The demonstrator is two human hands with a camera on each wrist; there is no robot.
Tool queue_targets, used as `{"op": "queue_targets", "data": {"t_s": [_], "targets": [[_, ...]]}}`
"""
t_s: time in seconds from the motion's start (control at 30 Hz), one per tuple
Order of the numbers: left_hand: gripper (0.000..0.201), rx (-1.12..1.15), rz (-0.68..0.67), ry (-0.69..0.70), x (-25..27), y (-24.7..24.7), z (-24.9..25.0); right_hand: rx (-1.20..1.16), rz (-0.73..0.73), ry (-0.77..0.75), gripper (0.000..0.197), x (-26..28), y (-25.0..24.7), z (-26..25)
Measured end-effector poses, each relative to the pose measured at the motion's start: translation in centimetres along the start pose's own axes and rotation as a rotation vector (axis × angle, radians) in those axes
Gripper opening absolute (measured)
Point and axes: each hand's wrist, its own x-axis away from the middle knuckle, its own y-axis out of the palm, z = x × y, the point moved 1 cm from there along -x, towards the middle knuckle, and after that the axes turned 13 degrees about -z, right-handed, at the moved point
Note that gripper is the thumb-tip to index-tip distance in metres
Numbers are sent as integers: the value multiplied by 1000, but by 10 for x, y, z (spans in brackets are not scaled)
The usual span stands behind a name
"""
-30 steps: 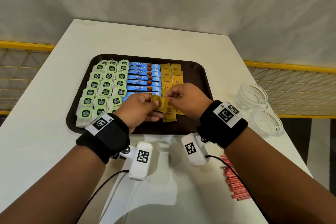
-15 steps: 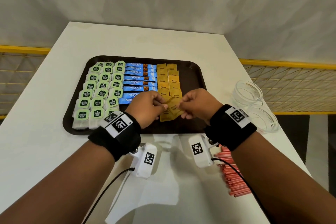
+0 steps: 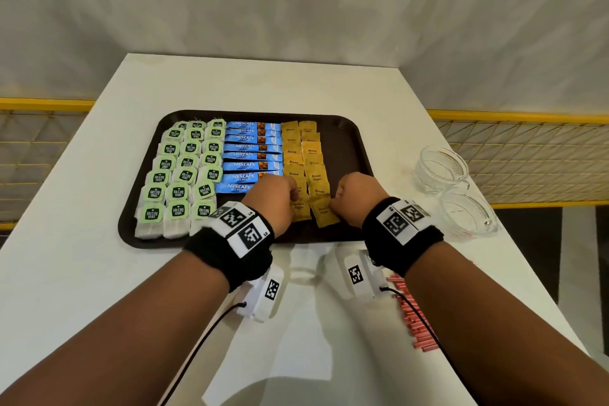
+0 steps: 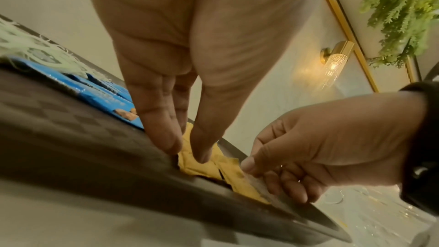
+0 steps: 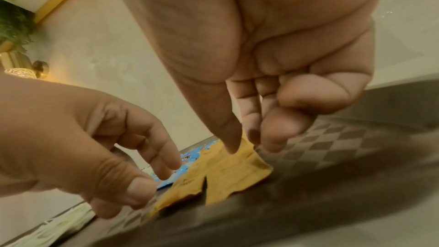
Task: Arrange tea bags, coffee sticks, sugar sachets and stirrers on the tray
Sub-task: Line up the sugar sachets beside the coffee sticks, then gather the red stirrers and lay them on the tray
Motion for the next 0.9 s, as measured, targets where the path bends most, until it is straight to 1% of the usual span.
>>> {"op": "queue_targets", "data": {"t_s": [0.13,0.2,0.27,0.33,0.43,0.5,0.57,0.6,0.73,0.77,0.83,0.9], "targets": [[25,-70,-5,-2,0,3,1,70,-23,9,18,3,3,-10],[24,-100,-19,-9,1,5,1,105,-25,29,20,3,5,-14],[25,-126,-28,-12,2,6,0,87,-31,53,23,3,6,-16],[26,-142,-26,-7,3,6,0,77,-24,74,22,4,8,-19],[26,-165,-33,2,5,6,1,108,-25,90,10,6,8,-23],[28,-179,-41,4,6,5,2,101,-14,102,13,9,9,-24],[28,-182,-37,15,8,2,4,85,8,104,11,12,9,-22],[28,-181,-36,25,9,1,5,71,25,109,15,16,10,-21],[22,-153,0,108,16,-4,13,13,71,56,35,40,7,-15],[20,-138,15,135,19,-5,17,-22,92,24,35,51,5,-12],[19,-109,30,193,26,-3,28,-108,149,-46,29,74,1,-2],[18,-90,32,271,35,0,39,-145,183,-114,24,97,-3,12]]}}
